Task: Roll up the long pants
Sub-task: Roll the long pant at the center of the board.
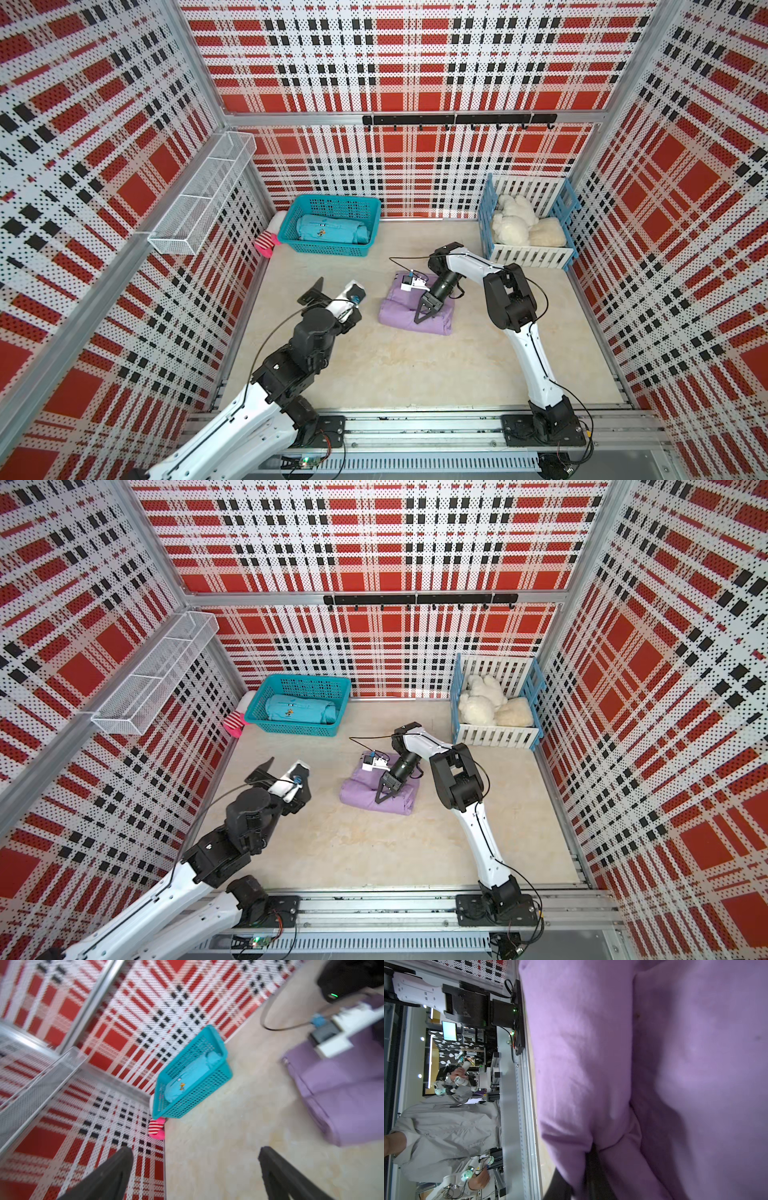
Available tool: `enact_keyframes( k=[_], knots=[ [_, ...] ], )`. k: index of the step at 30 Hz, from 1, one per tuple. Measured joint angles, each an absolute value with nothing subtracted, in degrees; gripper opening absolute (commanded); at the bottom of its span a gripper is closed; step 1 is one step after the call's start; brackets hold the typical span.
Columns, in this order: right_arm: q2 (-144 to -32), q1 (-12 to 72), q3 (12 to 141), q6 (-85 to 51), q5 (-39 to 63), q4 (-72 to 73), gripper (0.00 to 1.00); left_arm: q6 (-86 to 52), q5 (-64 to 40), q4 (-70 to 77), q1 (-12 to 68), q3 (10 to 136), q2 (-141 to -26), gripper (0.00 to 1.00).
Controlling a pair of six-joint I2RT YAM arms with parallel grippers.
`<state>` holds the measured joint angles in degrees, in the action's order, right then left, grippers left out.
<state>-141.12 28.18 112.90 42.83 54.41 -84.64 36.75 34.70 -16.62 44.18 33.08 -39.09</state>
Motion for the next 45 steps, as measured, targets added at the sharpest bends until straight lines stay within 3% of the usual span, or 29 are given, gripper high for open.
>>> enact_keyframes(
  k=[7, 16, 31, 34, 38, 40, 45],
  knots=[
    [-141.23, 27.99, 112.86, 42.81, 54.83, -84.77, 0.00, 45.25, 32.38, -19.27, 58.00, 30.17, -58.08, 0.95],
    [-141.49, 27.92, 112.31, 43.05, 55.44, -84.79, 0.00, 54.52, 26.94, -6.90, 52.36, 30.59, -76.51, 1.00],
    [-141.49, 27.68, 111.13, 43.05, 56.42, -84.36, 0.01, 60.75, 24.99, 9.89, 51.18, 35.64, -91.18, 0.87],
    [-141.49, 27.68, 111.13, 43.03, 56.40, -84.36, 0.01, 61.54, 24.51, 11.77, 51.37, 36.47, -93.01, 0.79],
    [-141.49, 27.68, 111.07, 43.00, 56.29, -84.36, 0.05, 62.37, 24.14, 11.94, 51.62, 38.17, -95.70, 0.59],
    [-141.49, 27.68, 111.04, 42.96, 56.10, -84.40, 0.15, 62.43, 23.57, 11.07, 51.51, 39.24, -96.71, 0.46],
    [-141.47, 27.53, 111.04, 42.52, 55.16, -84.38, 0.18, 63.48, 21.61, 9.63, 51.05, 41.30, -98.98, 0.14]
  ],
)
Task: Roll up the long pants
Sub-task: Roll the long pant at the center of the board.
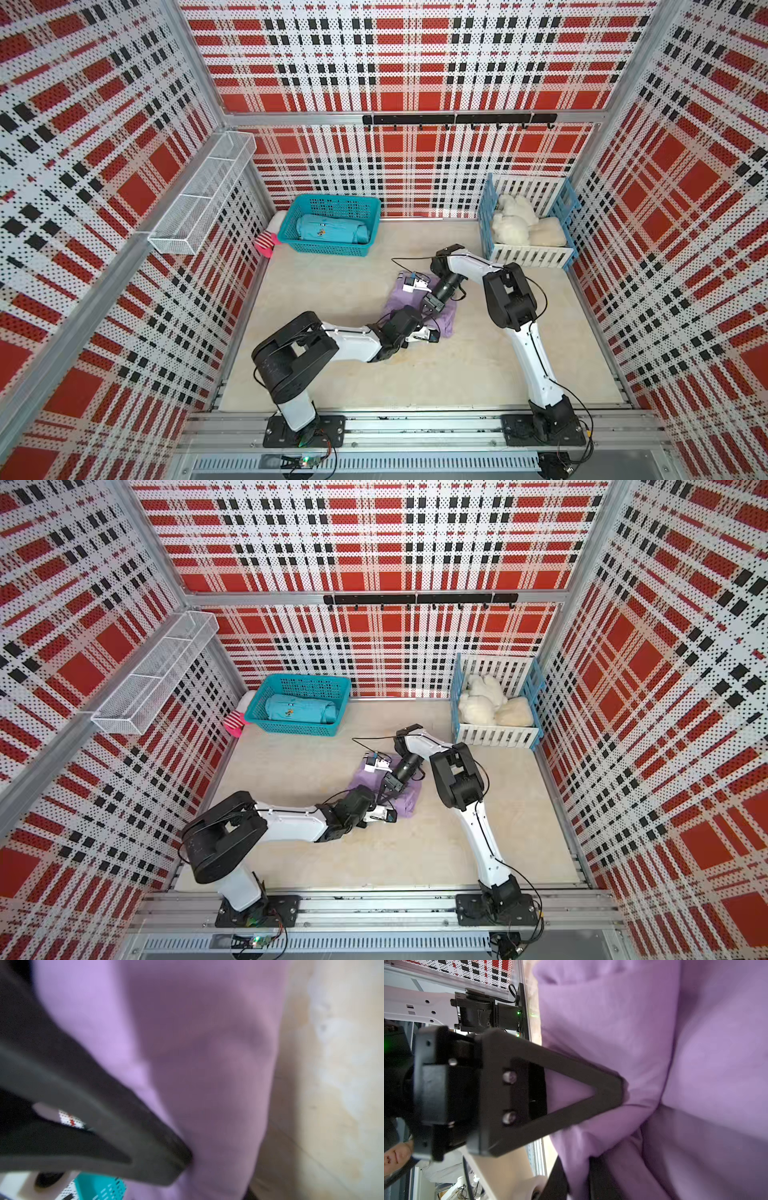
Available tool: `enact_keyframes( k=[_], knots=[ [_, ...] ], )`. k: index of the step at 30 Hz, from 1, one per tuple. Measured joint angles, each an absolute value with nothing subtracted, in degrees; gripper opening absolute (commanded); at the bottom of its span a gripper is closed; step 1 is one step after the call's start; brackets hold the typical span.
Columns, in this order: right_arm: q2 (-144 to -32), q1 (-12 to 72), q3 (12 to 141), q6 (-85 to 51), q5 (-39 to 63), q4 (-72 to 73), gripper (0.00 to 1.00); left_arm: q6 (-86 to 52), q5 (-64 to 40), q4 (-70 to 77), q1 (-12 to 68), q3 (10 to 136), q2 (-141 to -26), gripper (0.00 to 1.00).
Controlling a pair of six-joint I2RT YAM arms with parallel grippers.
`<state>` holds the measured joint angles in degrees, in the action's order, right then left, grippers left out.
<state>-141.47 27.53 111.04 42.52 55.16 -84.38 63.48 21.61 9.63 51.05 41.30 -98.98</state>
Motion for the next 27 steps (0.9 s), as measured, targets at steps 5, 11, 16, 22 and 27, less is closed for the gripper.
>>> enact_keyframes(
  k=[5, 11, 16, 22, 27],
  knots=[
    [-141.43, 26.92, 111.04, 42.37, 55.11, -84.44, 0.20, 63.79, 21.39, 9.89, 51.03, 41.65, -99.24, 0.00],
    [-140.92, 25.28, 112.05, 42.19, 56.58, -86.15, 1.00, 63.77, 21.26, 11.14, 51.03, 41.21, -99.39, 0.00],
    [-139.61, 22.26, 115.28, 41.45, 54.74, -84.86, 1.00, 63.83, 21.26, 11.97, 51.27, 41.04, -99.68, 0.00],
    [-135.85, 14.83, 117.80, 36.53, 48.82, -80.38, 1.00, 63.22, 21.91, 10.15, 51.94, 41.19, -99.59, 0.00],
    [-121.58, 12.88, 112.40, 29.34, 39.53, -69.65, 1.00, 60.12, 19.44, -2.66, 51.77, 47.62, -99.44, 0.00]
  ],
)
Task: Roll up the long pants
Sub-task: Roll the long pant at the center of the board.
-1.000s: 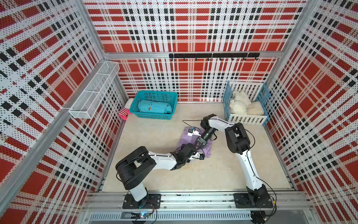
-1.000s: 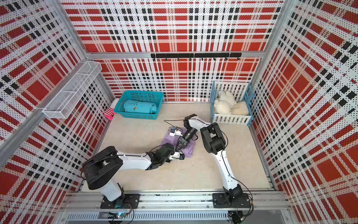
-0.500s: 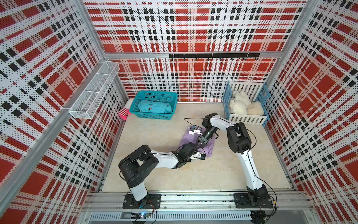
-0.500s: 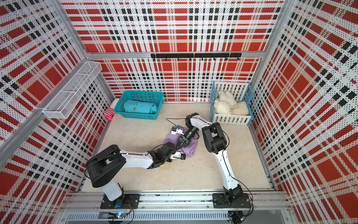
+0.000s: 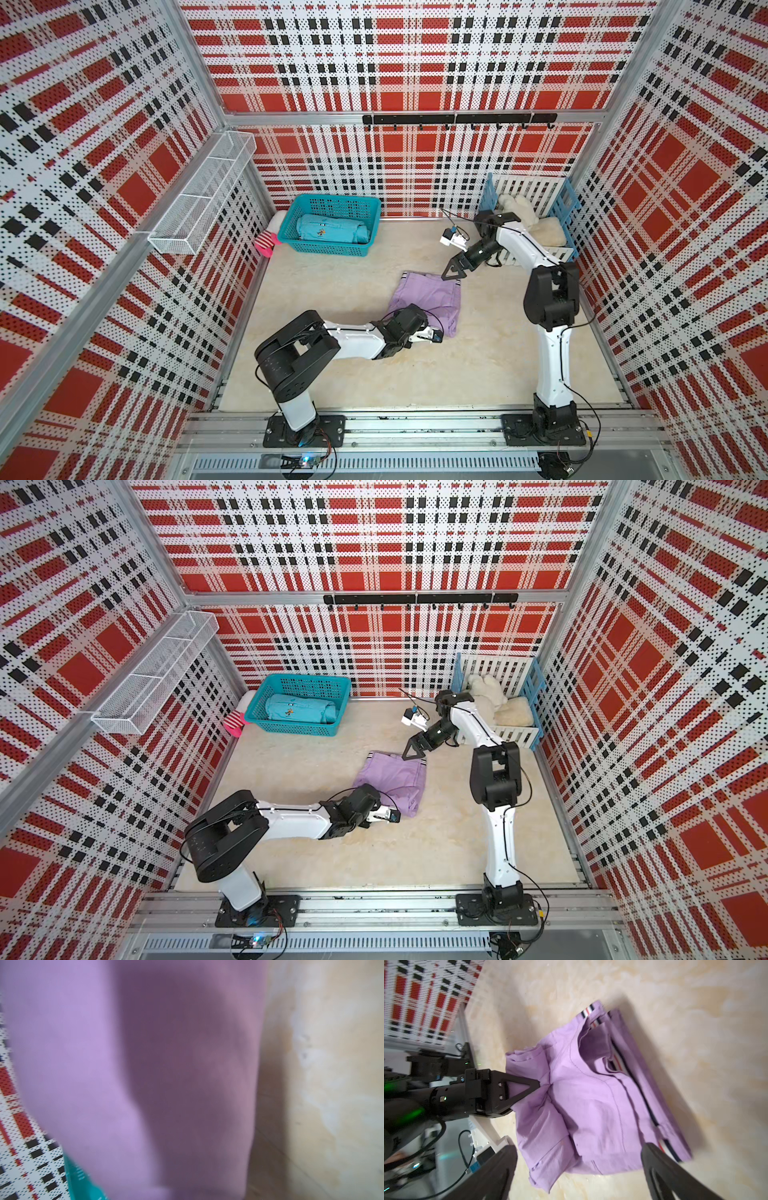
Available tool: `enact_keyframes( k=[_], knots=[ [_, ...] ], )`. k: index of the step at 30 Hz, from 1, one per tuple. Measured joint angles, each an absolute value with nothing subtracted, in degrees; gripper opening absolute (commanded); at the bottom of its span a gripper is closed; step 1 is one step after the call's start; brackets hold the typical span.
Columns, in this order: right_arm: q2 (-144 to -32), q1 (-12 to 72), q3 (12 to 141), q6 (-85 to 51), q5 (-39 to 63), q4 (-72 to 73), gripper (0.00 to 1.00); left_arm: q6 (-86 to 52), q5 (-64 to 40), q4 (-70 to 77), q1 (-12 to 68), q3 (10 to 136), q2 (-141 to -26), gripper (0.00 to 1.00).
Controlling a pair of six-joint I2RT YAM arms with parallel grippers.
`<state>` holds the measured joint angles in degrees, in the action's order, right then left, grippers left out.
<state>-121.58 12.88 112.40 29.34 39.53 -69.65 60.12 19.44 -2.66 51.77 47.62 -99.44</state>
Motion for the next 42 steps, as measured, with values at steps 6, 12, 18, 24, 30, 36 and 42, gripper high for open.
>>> enact_keyframes(
  k=[6, 12, 18, 24, 30, 36, 42],
  knots=[
    [-83.53, 32.64, 80.86, 26.20, 5.32, -38.33, 1.00, 55.13, 10.74, -28.67, 51.00, 62.43, -102.61, 0.00],
    [-49.45, 49.67, 51.96, 32.86, -13.89, -11.53, 1.00, 50.61, 1.32, -48.62, 51.09, 73.54, -108.12, 0.05],
    [-38.17, 52.84, 51.42, 30.92, -19.38, -11.99, 1.00, 47.77, -4.08, -55.79, 51.20, 75.66, -109.58, 0.06],
    [-35.92, 53.30, 53.41, 30.74, -23.57, -18.61, 1.00, 45.87, -6.24, -55.37, 49.60, 73.95, -109.08, 0.08],
    [-44.07, 53.89, 60.49, 30.76, -17.08, -30.52, 0.96, 44.75, -15.81, -54.83, 42.52, 72.31, -108.77, 0.09],
    [-56.21, 61.56, 56.77, 32.18, -15.49, -36.67, 0.81, 43.64, -20.60, -56.42, 37.85, 71.66, -109.03, 0.09],
    [-61.69, 65.91, 55.09, 34.06, -15.66, -40.14, 0.71, 41.52, -14.79, -58.04, 42.24, 73.76, -111.11, 0.10]
  ],
)
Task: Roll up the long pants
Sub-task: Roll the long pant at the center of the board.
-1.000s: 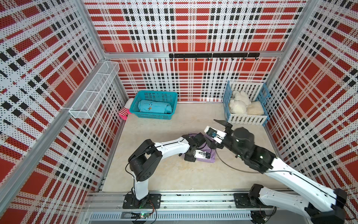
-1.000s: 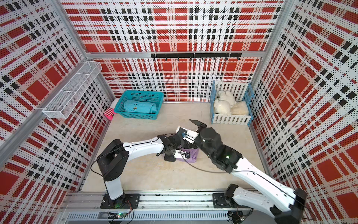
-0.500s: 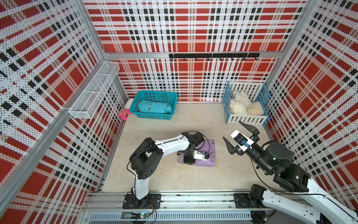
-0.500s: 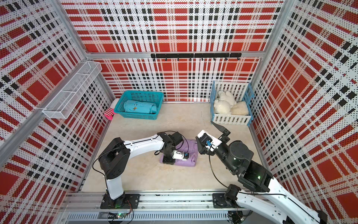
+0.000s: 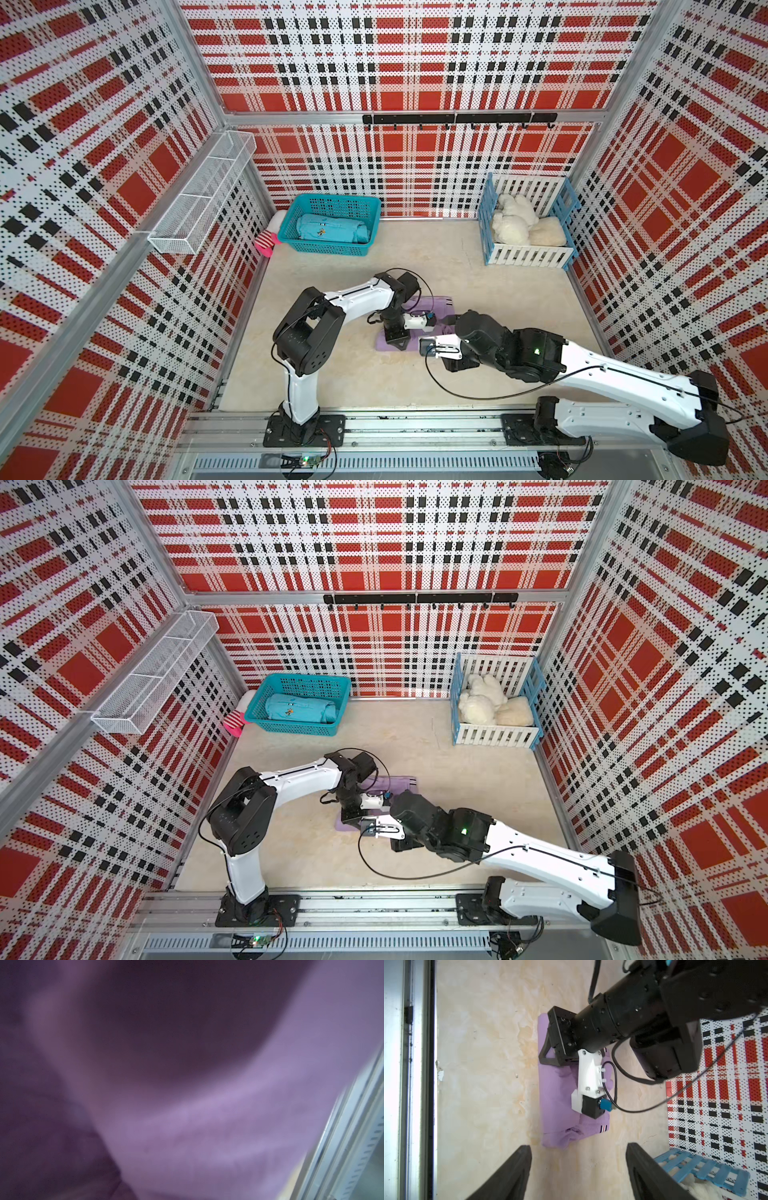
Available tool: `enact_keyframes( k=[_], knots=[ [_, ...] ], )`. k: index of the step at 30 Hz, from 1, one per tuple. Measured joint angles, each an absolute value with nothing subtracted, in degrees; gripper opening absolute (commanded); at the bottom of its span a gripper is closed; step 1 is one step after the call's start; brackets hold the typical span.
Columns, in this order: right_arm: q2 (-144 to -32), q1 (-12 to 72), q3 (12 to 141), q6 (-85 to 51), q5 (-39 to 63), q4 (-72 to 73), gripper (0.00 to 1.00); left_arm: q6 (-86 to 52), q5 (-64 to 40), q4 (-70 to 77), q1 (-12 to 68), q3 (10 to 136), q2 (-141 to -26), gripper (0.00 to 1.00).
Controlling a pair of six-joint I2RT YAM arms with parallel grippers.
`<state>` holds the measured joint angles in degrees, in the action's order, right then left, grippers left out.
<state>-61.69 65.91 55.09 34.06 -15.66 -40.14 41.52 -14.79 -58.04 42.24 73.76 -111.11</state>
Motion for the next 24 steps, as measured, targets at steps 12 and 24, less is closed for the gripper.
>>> enact_keyframes(
  k=[12, 24],
  knots=[
    [-70.89, 69.67, 49.78, 34.57, -15.03, -34.94, 0.69, 40.51, -9.47, -66.04, 45.25, 82.59, -117.38, 0.14],
    [-86.04, 70.39, 47.77, 32.69, -21.45, -23.29, 0.72, 41.41, -10.68, -68.29, 44.47, 84.79, -119.17, 0.16]
  ],
)
